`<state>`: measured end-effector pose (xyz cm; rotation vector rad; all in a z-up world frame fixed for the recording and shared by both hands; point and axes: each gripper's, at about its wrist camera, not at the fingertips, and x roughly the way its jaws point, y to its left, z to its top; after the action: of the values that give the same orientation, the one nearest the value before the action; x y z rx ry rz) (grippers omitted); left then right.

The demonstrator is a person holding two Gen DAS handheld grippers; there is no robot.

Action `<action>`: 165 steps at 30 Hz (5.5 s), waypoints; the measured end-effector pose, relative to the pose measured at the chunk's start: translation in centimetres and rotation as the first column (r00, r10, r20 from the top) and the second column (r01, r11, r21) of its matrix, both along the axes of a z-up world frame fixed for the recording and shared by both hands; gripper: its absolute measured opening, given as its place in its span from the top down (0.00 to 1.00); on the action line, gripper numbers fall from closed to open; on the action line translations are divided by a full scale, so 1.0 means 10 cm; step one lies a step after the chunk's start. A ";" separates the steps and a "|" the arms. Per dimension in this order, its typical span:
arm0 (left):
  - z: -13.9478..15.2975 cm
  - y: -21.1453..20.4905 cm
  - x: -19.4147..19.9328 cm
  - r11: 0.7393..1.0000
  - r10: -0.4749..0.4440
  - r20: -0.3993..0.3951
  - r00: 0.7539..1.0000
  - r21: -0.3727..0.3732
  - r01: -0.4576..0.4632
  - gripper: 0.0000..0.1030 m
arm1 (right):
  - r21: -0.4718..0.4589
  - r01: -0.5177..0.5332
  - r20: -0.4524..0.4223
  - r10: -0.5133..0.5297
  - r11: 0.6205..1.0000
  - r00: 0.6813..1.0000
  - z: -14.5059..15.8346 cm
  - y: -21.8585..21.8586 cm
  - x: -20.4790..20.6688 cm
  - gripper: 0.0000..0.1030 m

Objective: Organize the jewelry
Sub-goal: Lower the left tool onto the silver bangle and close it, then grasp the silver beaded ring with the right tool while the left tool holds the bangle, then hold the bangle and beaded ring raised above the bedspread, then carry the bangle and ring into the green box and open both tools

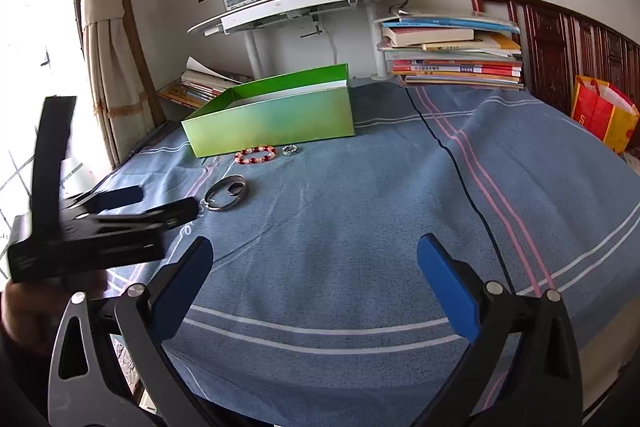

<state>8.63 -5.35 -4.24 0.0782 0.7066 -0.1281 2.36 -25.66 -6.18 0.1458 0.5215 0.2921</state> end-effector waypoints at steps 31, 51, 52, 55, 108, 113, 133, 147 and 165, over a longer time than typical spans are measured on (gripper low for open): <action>0.05 0.43 0.20 0.984 0.080 0.025 0.996 -0.158 -0.075 0.43 | -0.174 -0.099 -0.020 0.097 0.980 0.995 0.32 0.45 1.08 0.03; 0.20 1.07 -0.32 0.972 0.155 0.050 0.987 -0.187 -0.143 0.43 | -0.302 -0.188 -0.273 0.104 0.935 0.956 -0.11 1.16 2.26 0.80; 0.20 1.07 -0.32 0.972 0.153 0.051 0.987 -0.189 -0.141 0.43 | -0.305 -0.188 -0.265 0.107 0.933 0.958 -0.11 1.16 2.21 0.80; 0.22 1.06 -0.37 0.972 0.150 0.059 0.987 -0.193 -0.136 0.43 | -0.310 -0.179 -0.232 0.109 0.934 0.967 -0.10 1.14 2.01 0.80; 0.20 0.57 -0.73 0.986 0.110 0.093 0.990 -0.138 -0.096 0.43 | -0.041 -0.125 0.022 0.126 0.991 0.992 0.25 0.24 0.10 0.80; 0.20 0.57 -0.72 0.986 0.106 0.092 0.990 -0.137 -0.093 0.43 | -0.042 -0.128 0.020 0.129 0.991 0.991 0.25 0.25 0.11 0.80; 0.13 0.56 -0.52 0.987 0.098 0.064 0.993 -0.135 -0.088 0.43 | -0.029 -0.125 -0.004 0.124 0.992 0.992 0.19 0.25 0.31 0.80; 0.75 0.51 0.27 0.993 0.058 0.139 0.989 -0.105 -0.044 0.43 | -0.037 -0.155 0.065 0.157 0.987 0.985 0.69 0.29 0.94 0.80; 0.61 0.84 2.80 0.975 0.215 -0.073 0.974 -0.041 -0.218 0.43 | -0.078 -0.093 -0.066 0.088 0.993 0.994 0.84 0.63 3.33 0.80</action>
<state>36.59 3.08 1.88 -0.0500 0.7753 0.0614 35.69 -19.37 2.20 0.0531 0.6018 0.3558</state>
